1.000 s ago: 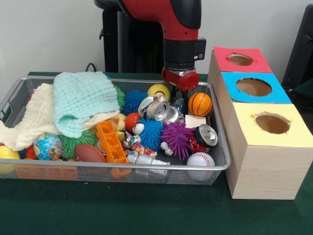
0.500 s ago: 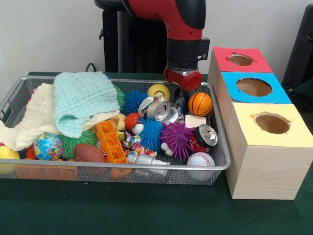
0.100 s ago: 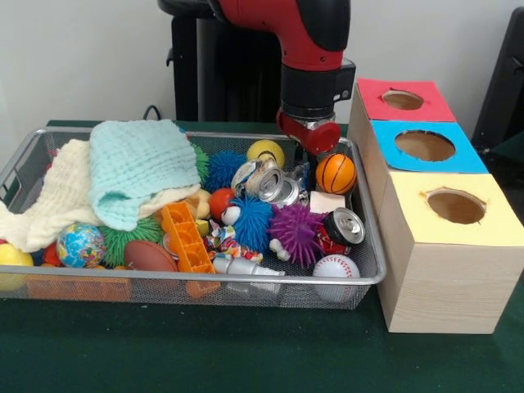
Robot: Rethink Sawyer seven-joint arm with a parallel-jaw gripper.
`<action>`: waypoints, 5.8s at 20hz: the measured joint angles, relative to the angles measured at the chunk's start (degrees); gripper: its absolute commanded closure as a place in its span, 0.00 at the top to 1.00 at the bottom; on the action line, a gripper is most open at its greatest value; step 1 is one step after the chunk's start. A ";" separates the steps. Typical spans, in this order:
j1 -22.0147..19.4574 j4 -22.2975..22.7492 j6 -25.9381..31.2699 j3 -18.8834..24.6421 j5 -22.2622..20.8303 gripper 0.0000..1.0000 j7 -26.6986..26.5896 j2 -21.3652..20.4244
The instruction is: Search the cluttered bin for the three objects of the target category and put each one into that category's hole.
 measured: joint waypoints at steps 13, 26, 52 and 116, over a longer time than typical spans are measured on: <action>4.08 -1.12 15.08 -4.44 -0.99 0.00 0.00 -8.33; 5.71 -2.10 15.95 -5.72 -5.20 0.00 0.00 -12.00; -2.17 -14.94 27.67 -2.33 -18.66 0.00 -0.01 -13.09; 17.28 -19.20 32.18 -7.51 -10.79 1.00 0.00 -15.40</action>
